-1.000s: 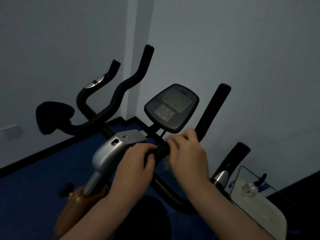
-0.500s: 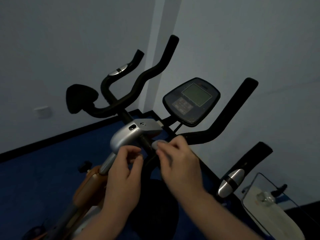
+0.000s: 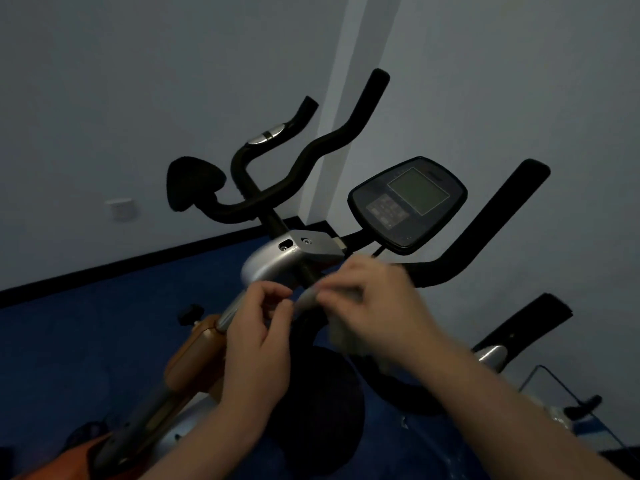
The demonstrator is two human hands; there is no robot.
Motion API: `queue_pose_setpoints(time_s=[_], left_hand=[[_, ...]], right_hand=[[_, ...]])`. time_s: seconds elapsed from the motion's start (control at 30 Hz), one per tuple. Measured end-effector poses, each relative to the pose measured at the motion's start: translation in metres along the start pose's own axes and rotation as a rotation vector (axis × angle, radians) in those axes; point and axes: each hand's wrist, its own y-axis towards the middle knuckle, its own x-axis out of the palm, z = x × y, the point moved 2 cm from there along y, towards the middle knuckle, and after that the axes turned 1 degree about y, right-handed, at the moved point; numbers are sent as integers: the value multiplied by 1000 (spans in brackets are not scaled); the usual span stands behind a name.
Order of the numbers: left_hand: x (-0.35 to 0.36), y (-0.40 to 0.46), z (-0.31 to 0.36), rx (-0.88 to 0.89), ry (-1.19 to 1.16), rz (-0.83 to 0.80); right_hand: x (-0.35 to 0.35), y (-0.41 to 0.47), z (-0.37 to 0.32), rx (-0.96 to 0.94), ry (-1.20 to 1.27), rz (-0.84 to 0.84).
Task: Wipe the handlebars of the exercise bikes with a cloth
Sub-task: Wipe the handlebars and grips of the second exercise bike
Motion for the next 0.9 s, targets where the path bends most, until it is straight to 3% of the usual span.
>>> queue_pose_setpoints(time_s=[0.1,0.2,0.23,0.43,0.6,0.8,0.9], left_hand=[[0,-3,-1,25,10,23],[0,-4,-3,39,29,9],[0,-3,-4,42,37,0],[0,1,-9,41,59,5],[1,1,-8,77,91,-1],[0,3,-8,57,90,-19],[0,0,-8,76,108,-51]], right_hand=[[-32,30,6,-48,-105,17],[-14,40,7,-111,-311,-289],[-8,43,8,-74,-297,-323],[13,68,4,63,-197,-144],[1,61,6,131,-254,-303],[28,64,-3,30,-236,-54],[7,64,0,134,-251,-248]])
